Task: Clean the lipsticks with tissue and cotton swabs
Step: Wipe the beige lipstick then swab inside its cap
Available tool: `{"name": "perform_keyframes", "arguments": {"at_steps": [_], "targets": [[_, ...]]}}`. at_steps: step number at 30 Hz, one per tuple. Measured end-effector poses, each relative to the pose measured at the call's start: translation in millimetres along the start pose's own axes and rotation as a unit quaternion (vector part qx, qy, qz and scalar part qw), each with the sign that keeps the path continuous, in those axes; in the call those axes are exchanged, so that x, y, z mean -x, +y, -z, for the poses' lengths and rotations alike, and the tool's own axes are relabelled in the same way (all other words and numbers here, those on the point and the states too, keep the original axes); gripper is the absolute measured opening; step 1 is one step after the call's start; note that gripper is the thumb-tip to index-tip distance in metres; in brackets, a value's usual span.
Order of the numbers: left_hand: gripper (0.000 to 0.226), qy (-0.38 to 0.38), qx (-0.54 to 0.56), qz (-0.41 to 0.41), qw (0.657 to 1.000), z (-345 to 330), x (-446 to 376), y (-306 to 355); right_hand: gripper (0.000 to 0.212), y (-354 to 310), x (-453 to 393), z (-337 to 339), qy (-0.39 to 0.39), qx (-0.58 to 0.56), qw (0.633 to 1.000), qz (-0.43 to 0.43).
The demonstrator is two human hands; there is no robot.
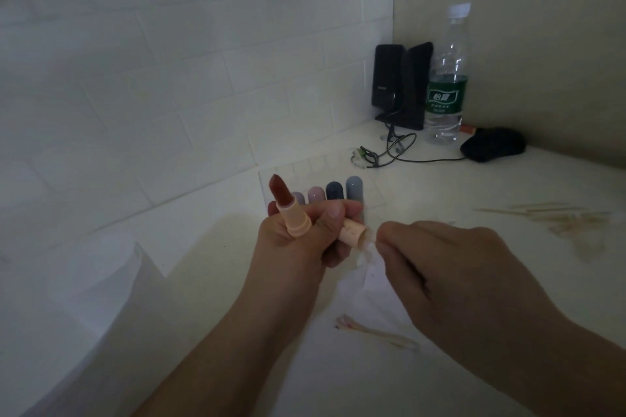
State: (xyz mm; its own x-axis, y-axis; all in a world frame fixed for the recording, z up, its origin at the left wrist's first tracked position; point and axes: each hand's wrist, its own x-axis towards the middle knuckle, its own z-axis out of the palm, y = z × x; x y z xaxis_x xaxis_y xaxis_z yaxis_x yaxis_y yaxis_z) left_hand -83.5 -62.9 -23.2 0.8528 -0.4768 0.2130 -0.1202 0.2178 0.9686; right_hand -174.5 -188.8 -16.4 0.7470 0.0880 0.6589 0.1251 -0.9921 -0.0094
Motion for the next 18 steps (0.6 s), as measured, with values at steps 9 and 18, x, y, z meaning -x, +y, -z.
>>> {"name": "perform_keyframes", "arguments": {"at_steps": [9, 18], "targets": [[0.027, 0.005, -0.022, -0.015, 1.000, -0.5, 0.3, -2.7, 0.020, 2.0, -1.1, -0.9, -0.012, -0.057, 0.998, -0.028], [0.030, -0.006, -0.053, -0.018, 0.998, 0.2, 1.7, -6.0, 0.033, 7.1, 1.1, -0.1, -0.046, -0.158, 0.985, -0.044]]}}
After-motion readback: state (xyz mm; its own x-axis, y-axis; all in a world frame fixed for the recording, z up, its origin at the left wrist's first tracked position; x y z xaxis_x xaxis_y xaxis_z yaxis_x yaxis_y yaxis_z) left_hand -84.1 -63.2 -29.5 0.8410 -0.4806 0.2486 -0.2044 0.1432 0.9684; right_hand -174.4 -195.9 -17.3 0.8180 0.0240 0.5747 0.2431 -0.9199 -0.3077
